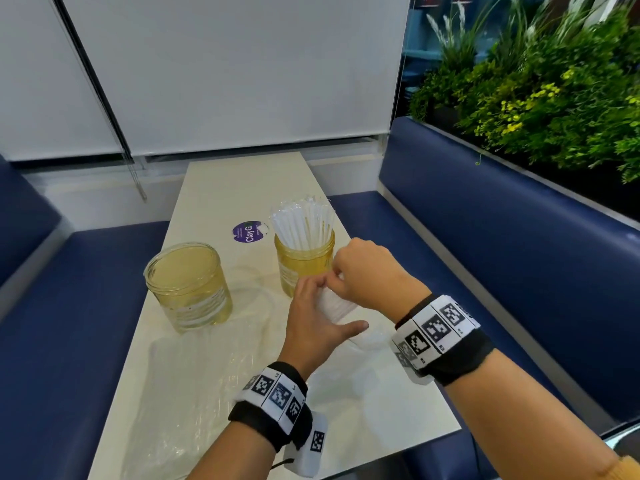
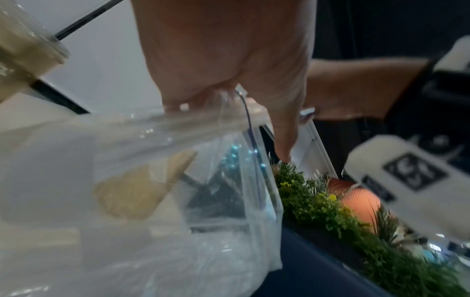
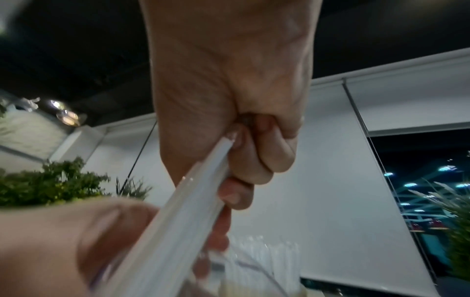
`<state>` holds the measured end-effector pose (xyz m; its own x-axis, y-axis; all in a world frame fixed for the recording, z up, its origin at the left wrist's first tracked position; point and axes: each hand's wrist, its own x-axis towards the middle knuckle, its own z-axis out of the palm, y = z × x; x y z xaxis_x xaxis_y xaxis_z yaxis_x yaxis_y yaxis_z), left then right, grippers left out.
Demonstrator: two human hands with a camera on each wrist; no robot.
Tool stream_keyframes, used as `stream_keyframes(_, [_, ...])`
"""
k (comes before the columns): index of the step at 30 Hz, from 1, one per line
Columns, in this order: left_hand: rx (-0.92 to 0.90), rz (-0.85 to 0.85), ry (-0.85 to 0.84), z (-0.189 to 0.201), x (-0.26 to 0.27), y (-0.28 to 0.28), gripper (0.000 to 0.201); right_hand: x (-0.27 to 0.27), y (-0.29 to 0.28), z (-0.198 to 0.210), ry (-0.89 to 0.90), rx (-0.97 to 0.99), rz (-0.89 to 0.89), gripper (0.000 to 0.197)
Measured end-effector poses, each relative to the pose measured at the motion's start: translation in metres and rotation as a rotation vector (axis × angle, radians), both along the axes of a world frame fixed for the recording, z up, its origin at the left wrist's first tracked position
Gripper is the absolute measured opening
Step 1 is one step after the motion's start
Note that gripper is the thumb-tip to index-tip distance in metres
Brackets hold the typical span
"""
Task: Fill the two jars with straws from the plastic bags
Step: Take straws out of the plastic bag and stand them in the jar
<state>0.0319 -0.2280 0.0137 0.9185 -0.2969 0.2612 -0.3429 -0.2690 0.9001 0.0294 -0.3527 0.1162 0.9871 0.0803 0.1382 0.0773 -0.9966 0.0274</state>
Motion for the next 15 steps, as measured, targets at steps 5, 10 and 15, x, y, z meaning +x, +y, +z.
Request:
stream_keyframes(5, [-0.045,0.212,-0.09,0.002,0.004,-0.008,0.038,-0.001,0.016,0.022,-0.115,-0.026,0.061,0.037])
stream_keyframes(10, [-0.099,0.284,0.012,0.005,0.011,-0.013,0.023,0.002,0.016,0.03,-0.406,0.441,0.052,0.05])
stream_keyframes(15, [-0.181,0.269,0.054,0.01,0.015,-0.014,0.027,0.014,0.033,0.0,-0.271,0.662,0.122,0.049])
